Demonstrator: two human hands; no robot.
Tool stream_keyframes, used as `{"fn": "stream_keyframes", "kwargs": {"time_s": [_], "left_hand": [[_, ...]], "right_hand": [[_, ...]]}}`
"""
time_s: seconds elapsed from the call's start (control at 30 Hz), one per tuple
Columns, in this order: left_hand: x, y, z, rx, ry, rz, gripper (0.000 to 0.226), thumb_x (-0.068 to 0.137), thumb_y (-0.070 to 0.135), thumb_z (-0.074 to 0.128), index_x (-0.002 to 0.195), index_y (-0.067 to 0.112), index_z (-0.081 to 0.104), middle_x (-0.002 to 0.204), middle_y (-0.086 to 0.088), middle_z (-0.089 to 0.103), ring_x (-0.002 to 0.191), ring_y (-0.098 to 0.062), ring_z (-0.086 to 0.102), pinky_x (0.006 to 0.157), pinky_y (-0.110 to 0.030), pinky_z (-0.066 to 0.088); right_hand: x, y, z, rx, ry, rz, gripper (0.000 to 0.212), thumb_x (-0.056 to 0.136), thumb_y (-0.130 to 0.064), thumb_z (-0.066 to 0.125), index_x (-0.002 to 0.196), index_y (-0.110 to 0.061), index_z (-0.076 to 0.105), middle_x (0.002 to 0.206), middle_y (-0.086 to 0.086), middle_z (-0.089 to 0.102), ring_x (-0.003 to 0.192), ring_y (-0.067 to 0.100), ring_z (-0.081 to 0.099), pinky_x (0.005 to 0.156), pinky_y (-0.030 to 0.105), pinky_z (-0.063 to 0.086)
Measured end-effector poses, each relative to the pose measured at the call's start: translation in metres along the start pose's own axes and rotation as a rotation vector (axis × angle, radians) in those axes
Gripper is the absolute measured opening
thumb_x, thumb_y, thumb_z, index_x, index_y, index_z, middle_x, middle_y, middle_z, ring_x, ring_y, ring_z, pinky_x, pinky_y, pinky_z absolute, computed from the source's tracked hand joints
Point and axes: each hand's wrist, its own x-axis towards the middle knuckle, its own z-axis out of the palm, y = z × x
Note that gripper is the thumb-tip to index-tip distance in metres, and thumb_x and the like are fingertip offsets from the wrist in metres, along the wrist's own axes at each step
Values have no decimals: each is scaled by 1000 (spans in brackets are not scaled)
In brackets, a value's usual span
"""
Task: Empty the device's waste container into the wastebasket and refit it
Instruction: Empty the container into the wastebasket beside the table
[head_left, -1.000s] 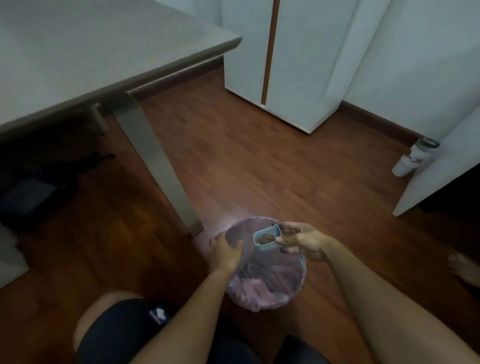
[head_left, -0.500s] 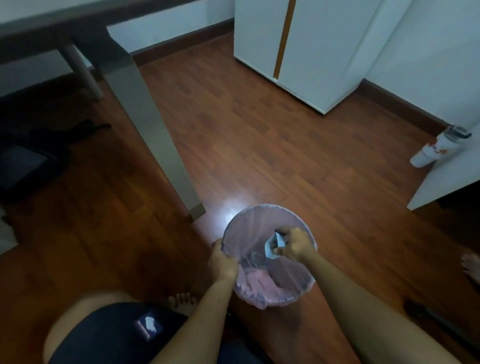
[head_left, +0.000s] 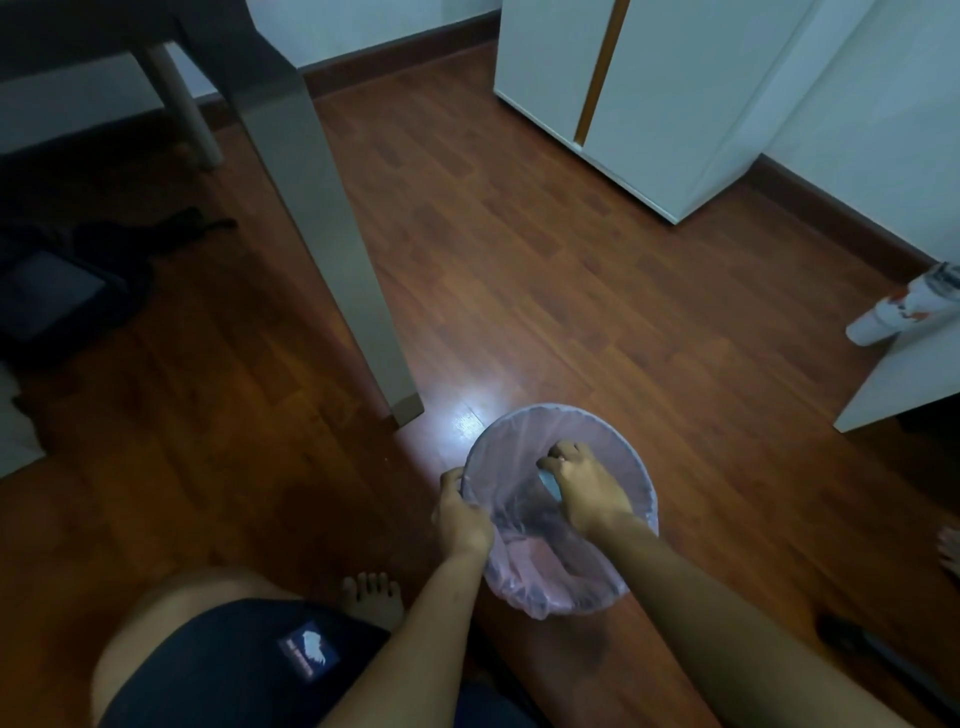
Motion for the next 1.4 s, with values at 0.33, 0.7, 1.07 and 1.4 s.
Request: {"fn": "stream_keyframes", "kwargs": {"time_s": [0.33,0.7,1.07,1.4], "left_hand": [[2,-3,0,-38,-17,4,28,100,15,38,122,18,56,129,-14,57,118,-32,55,80,-24,43],[3,-5,1,10,-18,9,28,96,12,44,121,19,55,128,-14,58,118,-33,56,90,-35,50],[-2,12,-13,117,-56,-66,56,88,34,60,136,10,45,137,-17,52,120,-35,54,92,-39,48],[-34,94,-110,8,-29,156,30,88,31,60,99,5,70,106,-15,72,97,-27,66,78,-29,48]], "right_hand": [[-5,2,-3,-85,-6,-53,55,82,2,63,134,-15,53,127,5,45,118,27,41,86,43,52],[-8,3,1,47,-20,6,54,82,-8,65,134,-18,54,126,4,49,113,27,46,91,41,48],[-12,-2,-56,371,-100,180,63,76,-16,76,135,-13,55,139,5,58,126,23,55,103,29,41],[-40,-38,-164,1009,-161,134,55,86,-17,71,137,-9,52,129,14,63,102,21,59,72,29,53]]}}
